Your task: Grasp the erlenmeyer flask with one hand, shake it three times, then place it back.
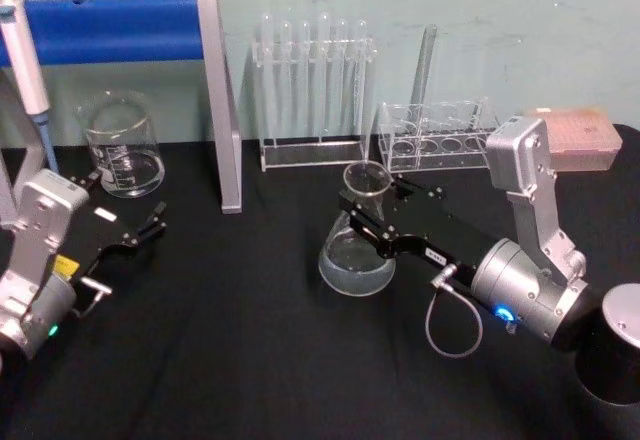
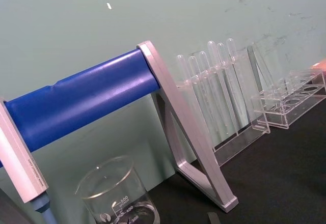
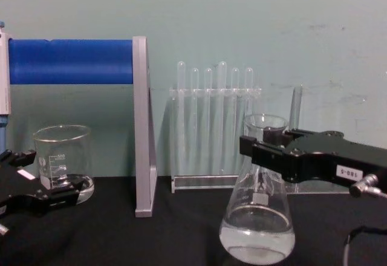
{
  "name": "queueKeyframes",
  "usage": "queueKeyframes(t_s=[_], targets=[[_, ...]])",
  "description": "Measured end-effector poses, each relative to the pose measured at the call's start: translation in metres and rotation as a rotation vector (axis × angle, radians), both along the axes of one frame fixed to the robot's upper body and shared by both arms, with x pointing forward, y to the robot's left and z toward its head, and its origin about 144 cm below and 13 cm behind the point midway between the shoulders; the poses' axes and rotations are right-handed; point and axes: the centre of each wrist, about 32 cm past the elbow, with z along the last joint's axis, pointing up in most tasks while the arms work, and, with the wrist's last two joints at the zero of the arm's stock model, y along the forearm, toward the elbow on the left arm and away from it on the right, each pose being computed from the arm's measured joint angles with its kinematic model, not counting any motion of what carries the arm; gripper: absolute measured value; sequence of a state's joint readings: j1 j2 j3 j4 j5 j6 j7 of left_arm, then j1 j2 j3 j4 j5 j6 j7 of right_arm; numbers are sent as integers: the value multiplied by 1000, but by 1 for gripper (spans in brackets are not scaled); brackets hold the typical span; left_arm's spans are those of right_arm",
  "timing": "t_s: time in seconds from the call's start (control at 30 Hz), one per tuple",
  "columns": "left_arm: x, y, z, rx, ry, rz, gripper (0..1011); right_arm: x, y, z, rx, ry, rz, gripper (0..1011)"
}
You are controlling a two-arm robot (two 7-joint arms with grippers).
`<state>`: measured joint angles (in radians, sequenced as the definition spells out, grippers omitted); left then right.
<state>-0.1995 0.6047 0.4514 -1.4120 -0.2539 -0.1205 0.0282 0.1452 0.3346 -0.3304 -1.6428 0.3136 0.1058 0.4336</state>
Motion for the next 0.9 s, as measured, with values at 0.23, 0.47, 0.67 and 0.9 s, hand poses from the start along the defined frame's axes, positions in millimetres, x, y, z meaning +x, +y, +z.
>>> queueKeyframes(t_s=[0.23,0.47,0.67,0.9], targets=[[0,0,0,0,0,0,1001,4,-7,-3,-17,9,35,451],[0,0,0,0,0,0,1001,6,-13,-9,-20,16,84,451],[0,0,0,0,0,0,1001,8,-18,-16,-1,27,126,451],[0,0,0,0,0,0,1001,9,-22,-22,2,37,145,452]])
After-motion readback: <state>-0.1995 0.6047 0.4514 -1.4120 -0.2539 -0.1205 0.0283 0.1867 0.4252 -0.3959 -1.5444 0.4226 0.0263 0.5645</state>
